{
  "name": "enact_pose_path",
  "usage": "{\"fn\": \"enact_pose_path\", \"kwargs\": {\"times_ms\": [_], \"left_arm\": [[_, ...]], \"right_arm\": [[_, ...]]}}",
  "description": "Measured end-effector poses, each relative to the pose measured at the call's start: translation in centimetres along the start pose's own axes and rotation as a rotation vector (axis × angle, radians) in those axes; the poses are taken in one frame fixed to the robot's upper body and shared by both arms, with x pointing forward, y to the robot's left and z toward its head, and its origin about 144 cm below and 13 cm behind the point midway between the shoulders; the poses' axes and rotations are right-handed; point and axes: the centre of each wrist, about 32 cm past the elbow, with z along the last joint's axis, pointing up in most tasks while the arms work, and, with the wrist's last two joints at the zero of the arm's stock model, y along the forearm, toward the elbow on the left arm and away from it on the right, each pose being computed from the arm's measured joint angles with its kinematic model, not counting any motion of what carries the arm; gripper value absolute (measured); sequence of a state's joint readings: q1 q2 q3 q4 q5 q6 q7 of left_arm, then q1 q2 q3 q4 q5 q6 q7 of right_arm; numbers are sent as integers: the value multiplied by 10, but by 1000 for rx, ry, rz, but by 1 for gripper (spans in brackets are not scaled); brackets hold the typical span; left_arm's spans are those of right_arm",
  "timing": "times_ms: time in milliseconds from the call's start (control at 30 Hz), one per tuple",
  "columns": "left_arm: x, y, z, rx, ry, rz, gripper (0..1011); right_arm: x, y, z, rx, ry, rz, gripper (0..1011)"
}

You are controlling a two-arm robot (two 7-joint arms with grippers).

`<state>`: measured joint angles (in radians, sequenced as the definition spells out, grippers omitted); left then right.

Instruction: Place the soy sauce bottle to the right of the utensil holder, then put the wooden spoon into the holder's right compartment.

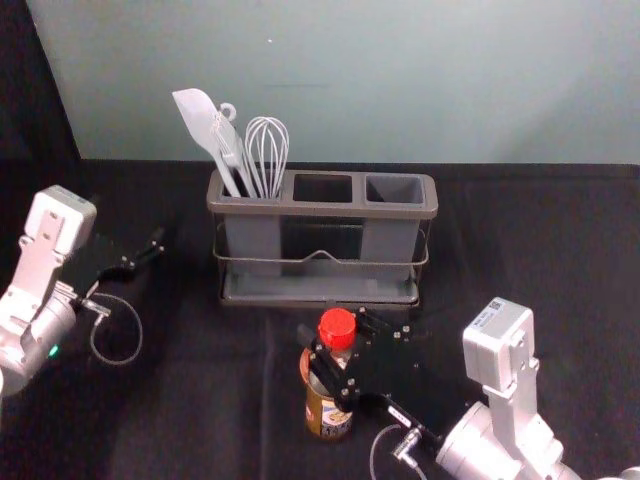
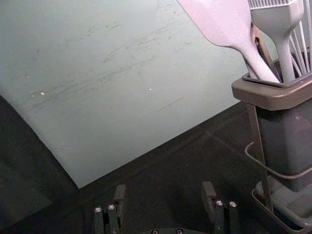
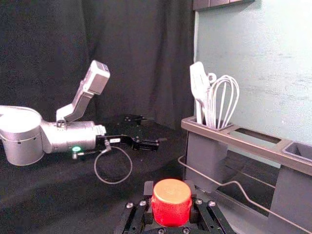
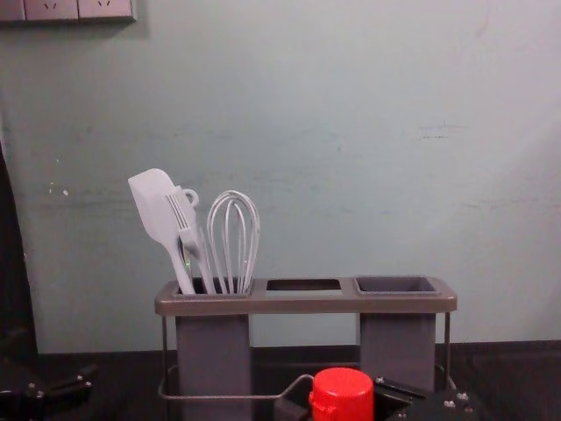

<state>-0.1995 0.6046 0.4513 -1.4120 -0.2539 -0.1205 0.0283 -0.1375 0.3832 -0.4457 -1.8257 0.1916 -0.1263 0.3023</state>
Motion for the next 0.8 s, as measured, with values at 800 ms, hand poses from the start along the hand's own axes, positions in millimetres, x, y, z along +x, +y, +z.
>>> {"fn": "enact_pose_path", "kwargs": {"times_ms": [800], "left_arm": [[0, 0, 0, 0, 0, 0, 1001]], "right_arm": [[0, -8, 15, 33, -15, -20, 380]]}}
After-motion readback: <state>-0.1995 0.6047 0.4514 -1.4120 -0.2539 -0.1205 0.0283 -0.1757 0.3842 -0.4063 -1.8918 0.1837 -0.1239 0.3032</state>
